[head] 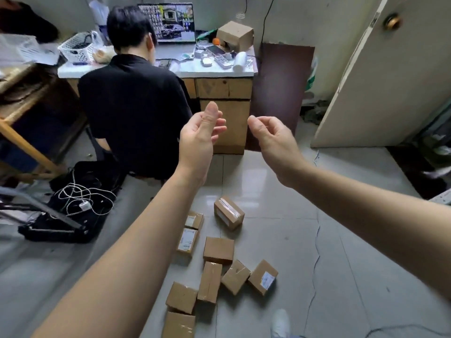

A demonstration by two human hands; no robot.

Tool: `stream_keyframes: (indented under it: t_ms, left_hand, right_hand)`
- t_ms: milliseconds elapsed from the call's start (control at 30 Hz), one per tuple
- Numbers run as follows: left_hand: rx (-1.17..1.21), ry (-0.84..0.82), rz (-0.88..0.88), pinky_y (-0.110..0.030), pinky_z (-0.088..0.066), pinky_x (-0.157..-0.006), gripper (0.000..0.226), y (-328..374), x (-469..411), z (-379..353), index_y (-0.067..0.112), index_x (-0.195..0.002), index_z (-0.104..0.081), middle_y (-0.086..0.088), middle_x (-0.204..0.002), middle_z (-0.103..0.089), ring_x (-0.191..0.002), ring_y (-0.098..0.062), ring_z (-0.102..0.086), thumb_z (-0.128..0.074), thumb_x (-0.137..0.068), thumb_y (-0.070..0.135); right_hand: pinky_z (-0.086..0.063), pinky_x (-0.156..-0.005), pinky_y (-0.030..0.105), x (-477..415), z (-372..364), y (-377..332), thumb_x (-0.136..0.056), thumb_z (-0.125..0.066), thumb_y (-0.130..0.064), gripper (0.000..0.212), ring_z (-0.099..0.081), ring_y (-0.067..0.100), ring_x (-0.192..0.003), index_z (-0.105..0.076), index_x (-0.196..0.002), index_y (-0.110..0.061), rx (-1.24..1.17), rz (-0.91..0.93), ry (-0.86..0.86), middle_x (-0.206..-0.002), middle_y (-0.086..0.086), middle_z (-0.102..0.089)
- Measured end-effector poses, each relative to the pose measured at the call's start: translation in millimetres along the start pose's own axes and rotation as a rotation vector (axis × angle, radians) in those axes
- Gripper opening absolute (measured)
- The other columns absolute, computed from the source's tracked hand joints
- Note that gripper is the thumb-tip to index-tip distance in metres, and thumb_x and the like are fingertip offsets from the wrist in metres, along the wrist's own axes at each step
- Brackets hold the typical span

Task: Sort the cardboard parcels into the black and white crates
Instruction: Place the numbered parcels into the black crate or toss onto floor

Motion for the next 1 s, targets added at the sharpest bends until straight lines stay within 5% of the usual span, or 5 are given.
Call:
stream_keyframes:
  t_ms: [333,733,1000]
  left_hand:
    - [0.040,0.252,0.181,-0.033,-0.049,-0.088,0.040,-78.6,-38.7,-16.8,0.015,-0.101,-0.064,-0.001,-0.096,-0.066,-0.090,-0.014,-0.065,-0.044,-0.095,0.050]
    - [0.112,0.481,0.364,-0.037,-0.049,-0.090,0.031,-179.4,-78.2,26.3,0.014,-0.095,-0.062,-0.001,-0.091,-0.064,-0.088,-0.016,-0.063,-0.046,-0.097,0.041]
    - [0.222,0.789,0.505,-0.028,-0.048,-0.077,0.034,-285.7,-97.8,29.3,0.010,-0.097,-0.060,-0.004,-0.087,-0.060,-0.082,-0.017,-0.061,-0.046,-0.097,0.041]
  right_hand:
    - [-0.042,-0.066,0.004,-85.1,-8.9,50.3,-0.092,-0.055,-0.042,0.035,-0.056,-0.001,-0.091,-0.058,-0.115,-0.015,0.106,-0.019,-0.238,-0.106,-0.006,-0.061]
    - [-0.040,-0.079,0.018,-160.9,-92.5,112.7,-0.093,-0.053,-0.043,0.040,-0.057,0.008,-0.102,-0.059,-0.120,-0.013,0.278,0.026,-0.441,-0.111,-0.006,-0.061]
    - [-0.046,-0.088,0.029,-215.8,-155.3,208.0,-0.091,-0.053,-0.047,0.049,-0.059,0.018,-0.105,-0.057,-0.121,-0.009,0.429,0.048,-0.796,-0.116,0.004,-0.064]
Point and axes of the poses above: each hand's wrist, its own x-axis away from the middle knuckle, its own z-axis out of the back of the hand, y = z × x, the point moved 6 cm from there along -x, towards the middle knuckle
